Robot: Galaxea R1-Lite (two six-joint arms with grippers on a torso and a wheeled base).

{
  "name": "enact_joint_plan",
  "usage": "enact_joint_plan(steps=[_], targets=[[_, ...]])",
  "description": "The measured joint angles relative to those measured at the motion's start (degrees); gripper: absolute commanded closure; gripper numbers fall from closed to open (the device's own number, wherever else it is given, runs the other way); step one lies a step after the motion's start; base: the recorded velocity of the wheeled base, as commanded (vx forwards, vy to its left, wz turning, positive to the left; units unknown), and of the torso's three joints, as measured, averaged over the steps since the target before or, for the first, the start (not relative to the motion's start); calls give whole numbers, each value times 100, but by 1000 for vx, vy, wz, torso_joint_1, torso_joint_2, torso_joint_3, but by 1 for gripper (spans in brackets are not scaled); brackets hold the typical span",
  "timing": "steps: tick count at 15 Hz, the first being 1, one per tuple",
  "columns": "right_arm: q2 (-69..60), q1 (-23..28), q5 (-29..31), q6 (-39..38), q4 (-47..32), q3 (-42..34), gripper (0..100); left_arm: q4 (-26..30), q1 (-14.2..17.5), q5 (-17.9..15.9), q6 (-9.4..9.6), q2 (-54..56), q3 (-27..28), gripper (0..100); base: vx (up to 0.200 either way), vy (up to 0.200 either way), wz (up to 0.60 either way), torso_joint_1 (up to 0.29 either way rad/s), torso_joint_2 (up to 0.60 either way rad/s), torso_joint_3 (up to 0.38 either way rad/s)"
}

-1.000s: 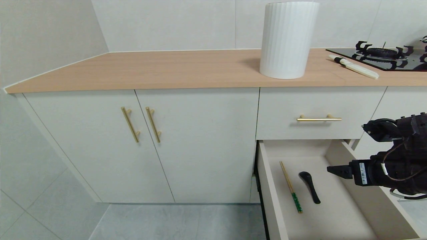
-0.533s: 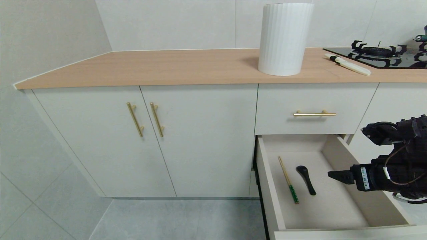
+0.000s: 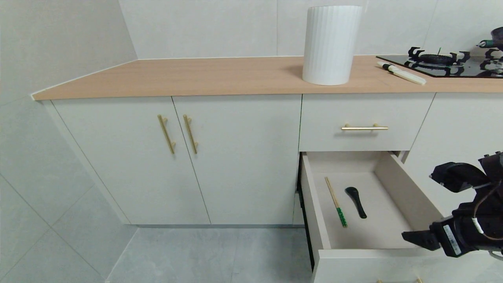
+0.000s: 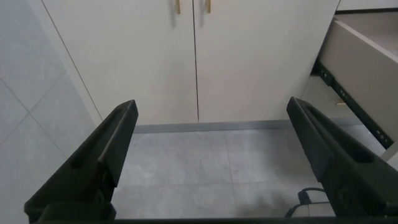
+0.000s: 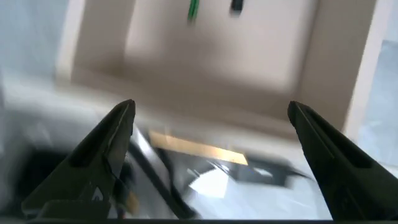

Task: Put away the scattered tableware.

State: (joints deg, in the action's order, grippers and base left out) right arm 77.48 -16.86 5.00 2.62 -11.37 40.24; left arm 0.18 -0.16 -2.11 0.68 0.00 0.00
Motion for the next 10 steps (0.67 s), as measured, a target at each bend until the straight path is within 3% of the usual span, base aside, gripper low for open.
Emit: enact_joint_plan(steps=[4,10], targets=[[-251,-55,-5,1007,-1068,-85,0,0,0,0,0,0,0,0,0,0,0,0,0,0],[82,-638,37,1189,-1158,-507,0,0,0,0,0,0,0,0,0,0,0,0,0,0]])
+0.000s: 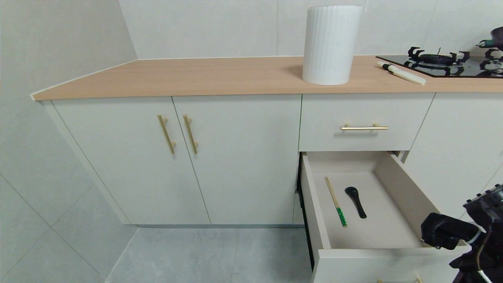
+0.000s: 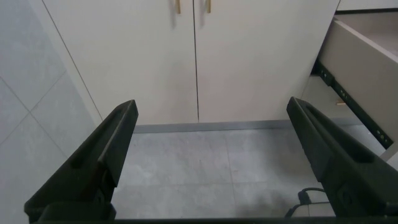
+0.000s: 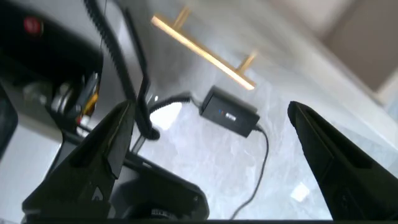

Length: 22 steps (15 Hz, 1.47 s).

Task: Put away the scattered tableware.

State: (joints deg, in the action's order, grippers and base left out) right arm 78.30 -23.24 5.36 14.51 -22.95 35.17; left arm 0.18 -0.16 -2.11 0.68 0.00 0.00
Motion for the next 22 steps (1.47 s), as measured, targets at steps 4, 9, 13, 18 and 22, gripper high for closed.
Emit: enact_joint_plan(steps=[4,9,13,18,22], targets=[[631,-101,-9,-20,57,-45,0,0,0,0,-6,0,0,0,0,0,0,0,0,0],[1204,-46,77,-606,662,-26,0,0,2,0,-4,0,0,0,0,0,0,0,0,0],[1632,-40,503,-1273,1256,5,0,-2,0,0,-6,0,0,0,0,0,0,0,0,0],[1977,-7,820,-1866,1883,110,0,0,-2,0,-6,0,0,0,0,0,0,0,0,0],[2220,44,928,-2288,2176,300,0,0,0,0,-6,0,0,0,0,0,0,0,0,0]])
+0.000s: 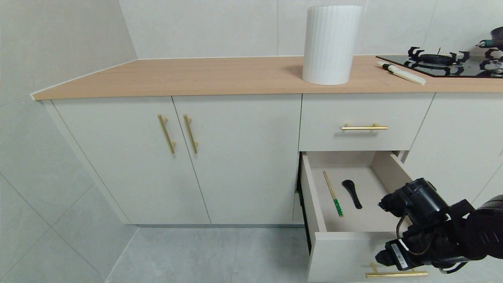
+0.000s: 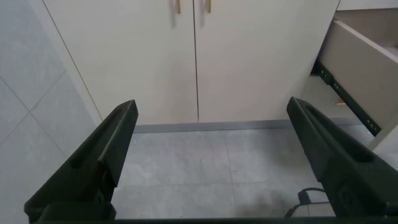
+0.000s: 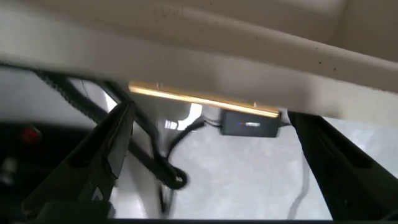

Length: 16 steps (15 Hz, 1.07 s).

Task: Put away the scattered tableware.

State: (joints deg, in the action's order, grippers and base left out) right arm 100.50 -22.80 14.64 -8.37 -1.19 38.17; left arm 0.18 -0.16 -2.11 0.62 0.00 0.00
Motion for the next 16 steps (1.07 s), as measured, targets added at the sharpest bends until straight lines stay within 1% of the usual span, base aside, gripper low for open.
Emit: enact_joint_plan(steps=[3,7,8,11,16], targets=[[204,102,293,-54,789,33,0,0,0,0,0,0,0,0,0,0,0,0,0,0],[432,163,383,-413,1397,28,0,0,0,0,-2,0,0,0,0,0,0,0,0,0],[503,199,449,-453,1835,35,0,0,0,0,0,0,0,0,0,0,0,0,0,0],[730,345,566,-533,2428,22,0,0,0,0,0,0,0,0,0,0,0,0,0,0],[1292,577,802,-711,3964,33,0,0,0,0,0,0,0,0,0,0,0,0,0,0]])
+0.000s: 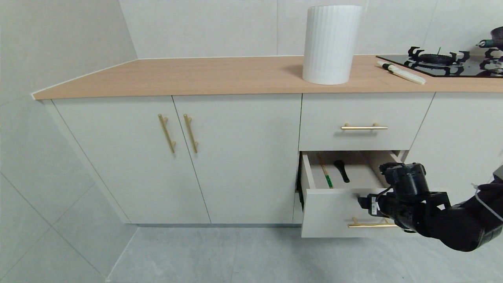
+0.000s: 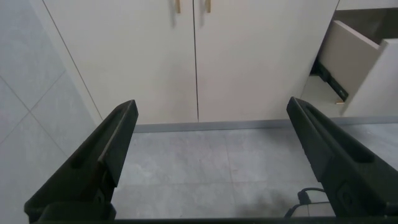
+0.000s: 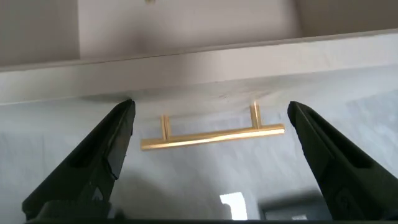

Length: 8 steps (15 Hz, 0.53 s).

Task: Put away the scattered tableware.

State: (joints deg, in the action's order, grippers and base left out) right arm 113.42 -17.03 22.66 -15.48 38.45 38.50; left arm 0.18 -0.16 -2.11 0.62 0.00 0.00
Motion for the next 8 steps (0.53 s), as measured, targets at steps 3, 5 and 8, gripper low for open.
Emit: enact_joint_plan(steps=[3,5,8], targets=[[339,247,13,5,758,-5,0,-2,0,0,0,0,0,0,0,0,0,0,0,0],[524,378,0,0,1229,33,0,-2,5,0,-2,0,0,0,0,0,0,0,0,0],[968,507,0,13,2363,66,0,-2,0,0,0,0,0,0,0,0,0,0,0,0]])
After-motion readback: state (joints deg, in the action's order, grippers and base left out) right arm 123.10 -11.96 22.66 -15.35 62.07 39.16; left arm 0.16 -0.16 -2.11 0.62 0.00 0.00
